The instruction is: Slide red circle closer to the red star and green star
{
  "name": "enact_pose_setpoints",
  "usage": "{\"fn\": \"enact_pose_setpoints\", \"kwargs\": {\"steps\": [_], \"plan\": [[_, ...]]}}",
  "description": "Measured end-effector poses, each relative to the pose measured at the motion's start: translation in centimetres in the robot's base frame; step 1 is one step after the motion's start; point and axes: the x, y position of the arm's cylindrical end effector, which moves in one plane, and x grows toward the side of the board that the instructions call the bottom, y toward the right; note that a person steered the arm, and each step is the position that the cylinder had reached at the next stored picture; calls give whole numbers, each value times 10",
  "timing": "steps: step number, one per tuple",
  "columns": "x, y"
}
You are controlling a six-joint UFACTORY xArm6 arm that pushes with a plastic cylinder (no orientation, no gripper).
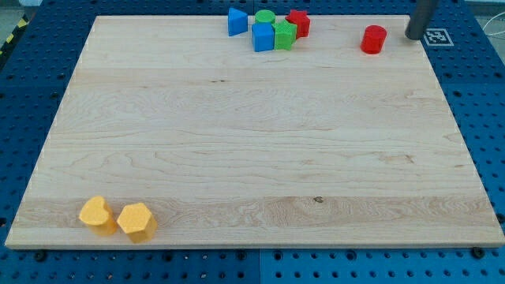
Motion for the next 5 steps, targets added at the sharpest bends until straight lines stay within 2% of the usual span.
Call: {"fn": "enact_pose_setpoints", "kwargs": {"steps": [3, 5], "plan": [[26, -81], [22, -61]]}}
